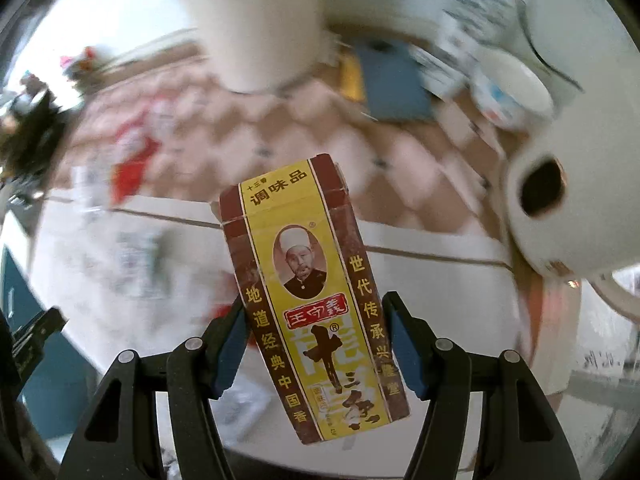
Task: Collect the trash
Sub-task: 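Grasp the yellow spice box with the right gripper while the left grasps a dark wrapper, then carry both items over the bin and open both grippers to drop them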
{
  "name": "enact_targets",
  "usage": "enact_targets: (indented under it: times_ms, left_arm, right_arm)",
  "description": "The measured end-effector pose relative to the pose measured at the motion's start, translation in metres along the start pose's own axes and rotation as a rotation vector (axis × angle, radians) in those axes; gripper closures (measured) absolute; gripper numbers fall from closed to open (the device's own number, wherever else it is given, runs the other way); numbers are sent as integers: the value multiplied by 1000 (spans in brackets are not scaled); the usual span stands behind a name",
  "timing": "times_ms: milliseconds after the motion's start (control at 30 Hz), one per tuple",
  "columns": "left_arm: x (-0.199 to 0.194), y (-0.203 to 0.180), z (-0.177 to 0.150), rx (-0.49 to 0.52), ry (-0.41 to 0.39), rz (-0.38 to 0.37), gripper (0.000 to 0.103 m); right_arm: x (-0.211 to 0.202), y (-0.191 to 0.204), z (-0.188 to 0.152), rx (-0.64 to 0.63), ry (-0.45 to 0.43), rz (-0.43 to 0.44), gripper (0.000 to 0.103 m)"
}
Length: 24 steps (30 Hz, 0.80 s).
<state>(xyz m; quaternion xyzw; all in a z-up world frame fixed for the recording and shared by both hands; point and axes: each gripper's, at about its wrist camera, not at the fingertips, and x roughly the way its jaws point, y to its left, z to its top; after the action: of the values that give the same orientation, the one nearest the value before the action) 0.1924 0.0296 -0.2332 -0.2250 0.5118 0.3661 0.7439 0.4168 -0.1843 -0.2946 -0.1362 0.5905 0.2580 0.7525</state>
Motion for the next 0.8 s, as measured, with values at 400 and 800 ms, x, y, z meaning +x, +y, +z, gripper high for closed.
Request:
enact_targets:
  times_ms: [400, 800]
  left_arm:
    - [-40, 180, -25, -311, -74, 96, 81]
    - [45, 406, -149, -725, 125, 146, 81]
  right_arm:
    - [-36, 243, -20, -350, -31, 258, 37]
    - [33, 460, -144, -711, 122, 319, 37]
